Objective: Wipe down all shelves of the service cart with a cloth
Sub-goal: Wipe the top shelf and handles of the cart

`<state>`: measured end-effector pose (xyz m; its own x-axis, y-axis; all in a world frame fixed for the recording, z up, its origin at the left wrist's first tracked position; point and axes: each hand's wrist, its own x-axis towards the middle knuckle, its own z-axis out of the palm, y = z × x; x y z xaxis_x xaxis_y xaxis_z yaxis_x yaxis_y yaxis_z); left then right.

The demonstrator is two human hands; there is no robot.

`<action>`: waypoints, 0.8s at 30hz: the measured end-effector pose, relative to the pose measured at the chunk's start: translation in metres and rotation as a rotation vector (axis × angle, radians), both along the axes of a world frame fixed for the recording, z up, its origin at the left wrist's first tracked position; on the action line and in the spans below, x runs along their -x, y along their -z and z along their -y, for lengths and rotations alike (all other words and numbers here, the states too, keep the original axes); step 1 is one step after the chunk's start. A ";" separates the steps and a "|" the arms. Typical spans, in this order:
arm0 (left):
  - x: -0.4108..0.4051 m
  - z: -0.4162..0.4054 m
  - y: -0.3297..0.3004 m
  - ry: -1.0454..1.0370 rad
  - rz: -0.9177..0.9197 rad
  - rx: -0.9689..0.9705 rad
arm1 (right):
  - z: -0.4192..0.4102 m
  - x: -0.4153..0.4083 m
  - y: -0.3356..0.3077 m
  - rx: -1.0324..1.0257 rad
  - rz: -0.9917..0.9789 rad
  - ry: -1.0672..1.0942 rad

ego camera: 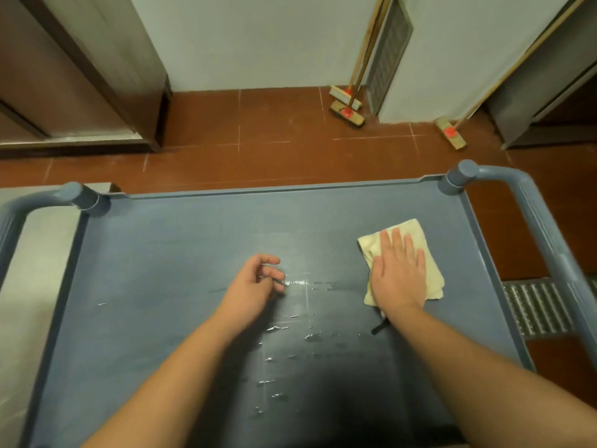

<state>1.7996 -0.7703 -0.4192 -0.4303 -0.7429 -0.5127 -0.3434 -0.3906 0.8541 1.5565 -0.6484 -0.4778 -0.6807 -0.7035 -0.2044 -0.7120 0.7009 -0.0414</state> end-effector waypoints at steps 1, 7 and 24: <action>-0.007 0.003 0.001 -0.002 0.000 0.001 | 0.007 -0.014 0.001 0.004 0.006 0.001; -0.059 0.025 0.006 -0.030 0.019 0.000 | 0.045 -0.080 0.001 0.035 0.027 -0.011; -0.257 0.074 0.012 -0.292 0.045 -0.013 | 0.155 -0.285 0.004 0.048 0.064 -0.239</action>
<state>2.0568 -0.8441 -0.4312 -0.1762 -0.8251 -0.5369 -0.2521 -0.4894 0.8348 1.8417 -0.8037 -0.4820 -0.4808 -0.8528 -0.2038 -0.8521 0.5093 -0.1207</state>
